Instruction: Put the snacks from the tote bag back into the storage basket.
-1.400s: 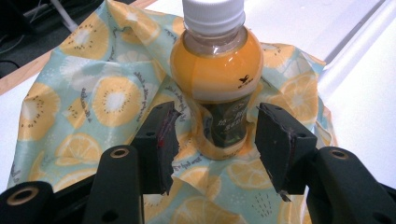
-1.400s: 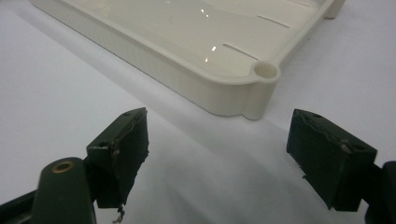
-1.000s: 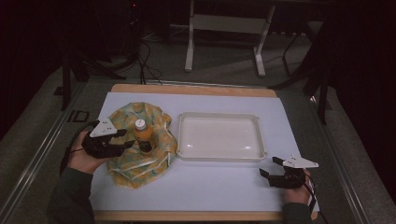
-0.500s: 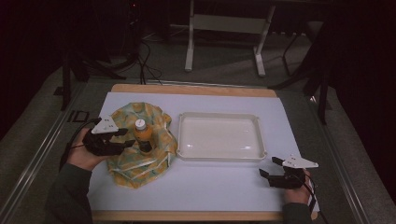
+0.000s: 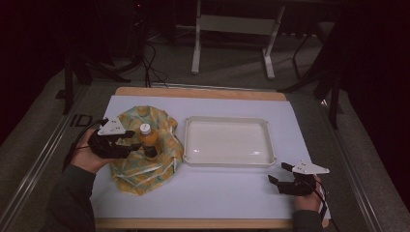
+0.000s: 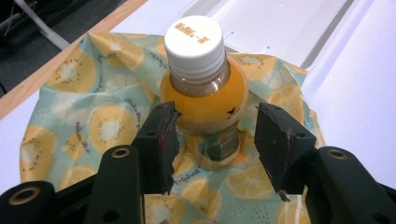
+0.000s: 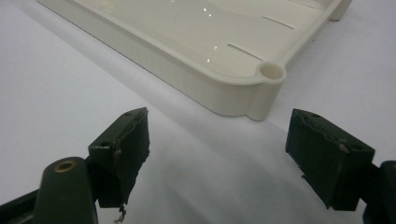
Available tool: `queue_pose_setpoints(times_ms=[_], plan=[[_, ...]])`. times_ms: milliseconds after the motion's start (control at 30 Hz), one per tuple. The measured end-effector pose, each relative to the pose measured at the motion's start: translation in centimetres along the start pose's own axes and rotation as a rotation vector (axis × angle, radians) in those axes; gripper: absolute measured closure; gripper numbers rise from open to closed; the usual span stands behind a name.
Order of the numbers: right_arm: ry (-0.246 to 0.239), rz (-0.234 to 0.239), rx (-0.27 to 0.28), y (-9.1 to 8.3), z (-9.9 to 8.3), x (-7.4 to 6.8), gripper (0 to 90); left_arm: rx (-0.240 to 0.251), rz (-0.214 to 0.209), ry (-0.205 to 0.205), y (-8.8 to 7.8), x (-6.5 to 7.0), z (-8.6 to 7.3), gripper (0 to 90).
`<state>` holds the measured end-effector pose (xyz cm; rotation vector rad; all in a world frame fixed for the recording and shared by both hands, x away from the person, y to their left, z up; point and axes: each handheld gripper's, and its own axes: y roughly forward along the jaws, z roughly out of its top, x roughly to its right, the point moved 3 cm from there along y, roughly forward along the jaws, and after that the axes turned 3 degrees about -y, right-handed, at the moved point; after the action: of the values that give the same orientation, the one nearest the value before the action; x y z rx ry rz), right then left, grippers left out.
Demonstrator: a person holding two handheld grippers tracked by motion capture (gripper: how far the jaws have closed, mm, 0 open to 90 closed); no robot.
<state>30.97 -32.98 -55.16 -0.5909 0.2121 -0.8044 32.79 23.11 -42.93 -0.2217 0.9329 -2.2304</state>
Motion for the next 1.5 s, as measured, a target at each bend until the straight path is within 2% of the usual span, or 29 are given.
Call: queue_pose_setpoints(times_ms=[1100, 1333, 1500], plan=[[-0.002, 0.007, -0.003, 0.0, 0.0, 0.0, 21.1, -0.031, -0.018, 0.048, 0.2, -1.0, 2.4, 49.3], [-0.003, 0.007, -0.004, 0.0, 0.0, 0.0, 21.1, -0.062, -0.016, 0.077, 0.1, -1.2, 3.1, 50.0], [-0.003, 0.008, -0.005, 0.0, 0.0, 0.0, 21.1, -0.068, -0.026, 0.082, 0.1, -1.2, 3.6, 49.9]])
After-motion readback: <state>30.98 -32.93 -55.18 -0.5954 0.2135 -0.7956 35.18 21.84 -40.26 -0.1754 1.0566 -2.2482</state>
